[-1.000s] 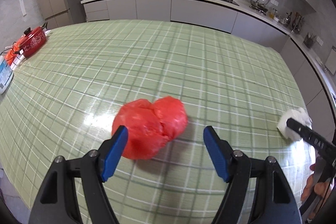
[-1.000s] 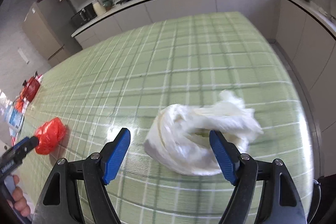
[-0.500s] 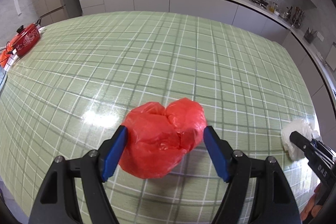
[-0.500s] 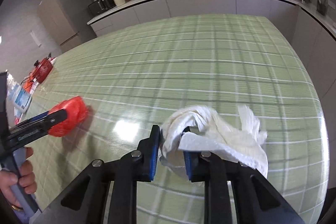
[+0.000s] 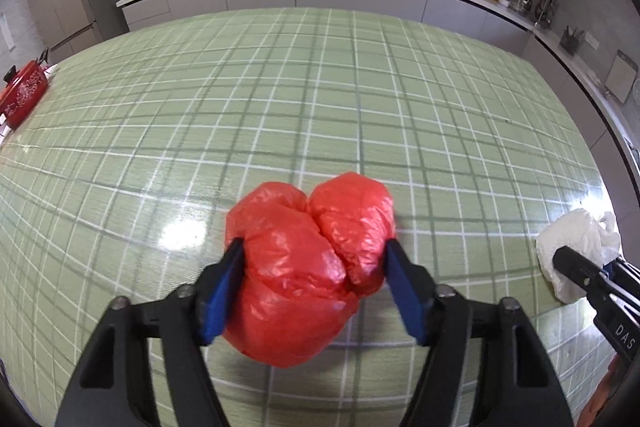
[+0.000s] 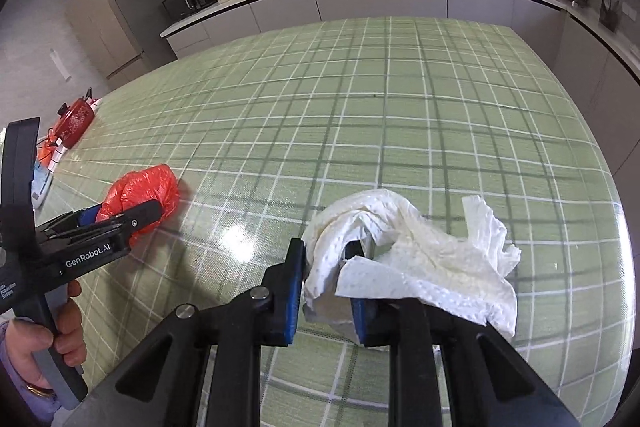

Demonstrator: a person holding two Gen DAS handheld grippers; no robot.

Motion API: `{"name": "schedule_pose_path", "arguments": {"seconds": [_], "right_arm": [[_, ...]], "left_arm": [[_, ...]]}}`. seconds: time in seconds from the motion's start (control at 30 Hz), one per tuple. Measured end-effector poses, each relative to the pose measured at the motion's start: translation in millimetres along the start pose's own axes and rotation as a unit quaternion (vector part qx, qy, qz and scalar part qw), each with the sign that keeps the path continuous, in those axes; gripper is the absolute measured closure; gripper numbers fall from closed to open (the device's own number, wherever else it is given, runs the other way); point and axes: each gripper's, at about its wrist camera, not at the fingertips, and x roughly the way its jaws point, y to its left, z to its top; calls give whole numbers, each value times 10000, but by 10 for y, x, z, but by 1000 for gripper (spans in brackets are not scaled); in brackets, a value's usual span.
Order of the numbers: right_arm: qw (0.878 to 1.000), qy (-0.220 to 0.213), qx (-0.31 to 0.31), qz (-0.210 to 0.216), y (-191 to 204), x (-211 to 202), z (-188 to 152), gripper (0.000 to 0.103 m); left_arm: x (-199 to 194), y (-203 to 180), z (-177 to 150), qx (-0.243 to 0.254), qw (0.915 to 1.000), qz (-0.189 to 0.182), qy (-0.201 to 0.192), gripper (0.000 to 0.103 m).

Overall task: Collect trash
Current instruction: 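Grasp the red plastic bag with the left tool while the right tool grasps the white bag, then hold the red bag and white bag lifted above the table with both tools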

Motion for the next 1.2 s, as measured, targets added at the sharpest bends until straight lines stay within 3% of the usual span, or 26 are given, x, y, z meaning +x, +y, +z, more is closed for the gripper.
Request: {"name": "schedule_pose_path", "arguments": {"seconds": [0.27,0.67,1.03,1.2], "right_arm": [[10000,-25,-35,-82,37,-37,-43,84],[9999,-82,2,-62,-47,-210,-211,84],[9994,-251,116,-205,-180,-412,-314,84],[9994,-243,171,-175,-233,-454,-369,84]], "left_arm": [[-89,37,-122,-99,9998,-178,18,56],[-274,-136,-494,111,9994,295,104,53],[-554,-441,-879,388,9971,654,-56,56],[-696,-596,-937,353,9977,566,-70,56]]}}
